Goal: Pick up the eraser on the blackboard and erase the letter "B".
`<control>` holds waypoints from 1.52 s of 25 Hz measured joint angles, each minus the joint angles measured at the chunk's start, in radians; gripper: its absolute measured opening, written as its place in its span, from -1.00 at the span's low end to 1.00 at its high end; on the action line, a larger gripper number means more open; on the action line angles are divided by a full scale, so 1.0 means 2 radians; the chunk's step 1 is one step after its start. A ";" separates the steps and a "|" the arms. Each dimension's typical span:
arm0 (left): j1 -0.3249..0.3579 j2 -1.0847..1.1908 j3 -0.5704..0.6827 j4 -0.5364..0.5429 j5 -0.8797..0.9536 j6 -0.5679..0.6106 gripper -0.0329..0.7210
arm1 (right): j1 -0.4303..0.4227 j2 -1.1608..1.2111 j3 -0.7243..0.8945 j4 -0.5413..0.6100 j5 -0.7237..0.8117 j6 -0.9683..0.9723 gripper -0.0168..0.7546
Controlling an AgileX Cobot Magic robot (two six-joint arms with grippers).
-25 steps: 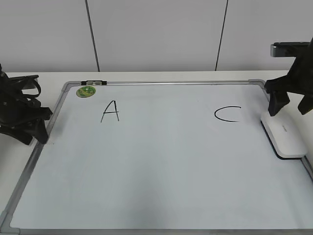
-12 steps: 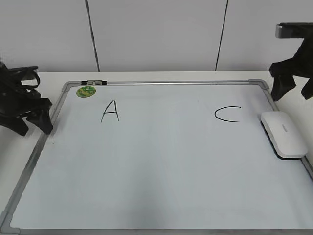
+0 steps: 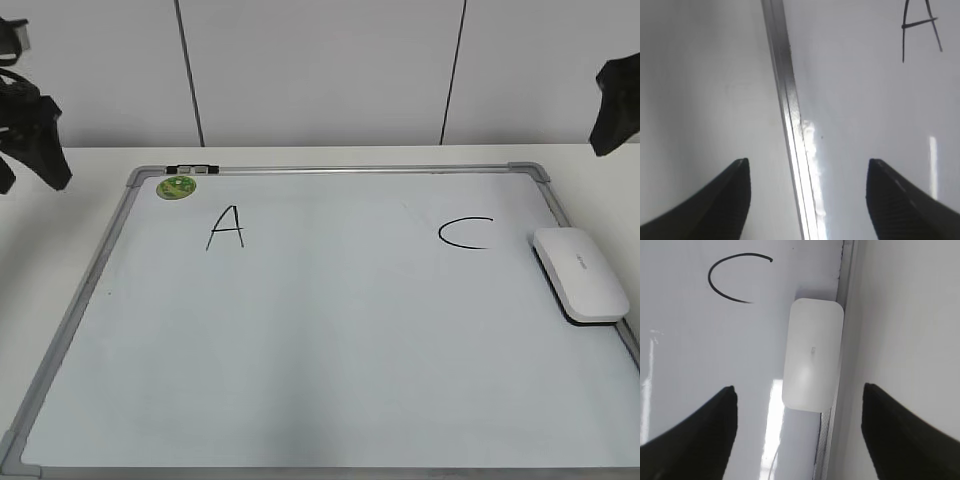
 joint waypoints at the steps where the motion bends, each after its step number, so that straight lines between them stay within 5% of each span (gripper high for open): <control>1: 0.000 -0.010 0.000 0.006 0.012 -0.005 0.47 | 0.000 -0.008 0.000 0.001 0.004 -0.001 0.58; 16: 0.000 -0.252 0.018 0.028 0.036 -0.041 0.47 | 0.001 -0.205 0.000 0.016 0.042 -0.005 0.58; 23: 0.000 -0.426 0.126 0.027 0.041 -0.042 0.47 | 0.001 -0.315 0.036 0.031 0.044 -0.005 0.58; 30: 0.000 -0.562 0.260 0.024 0.047 -0.043 0.47 | 0.001 -0.459 0.182 0.046 0.046 0.000 0.58; 38: 0.000 -0.671 0.402 0.023 0.048 -0.044 0.42 | 0.001 -0.621 0.341 -0.005 0.045 0.018 0.58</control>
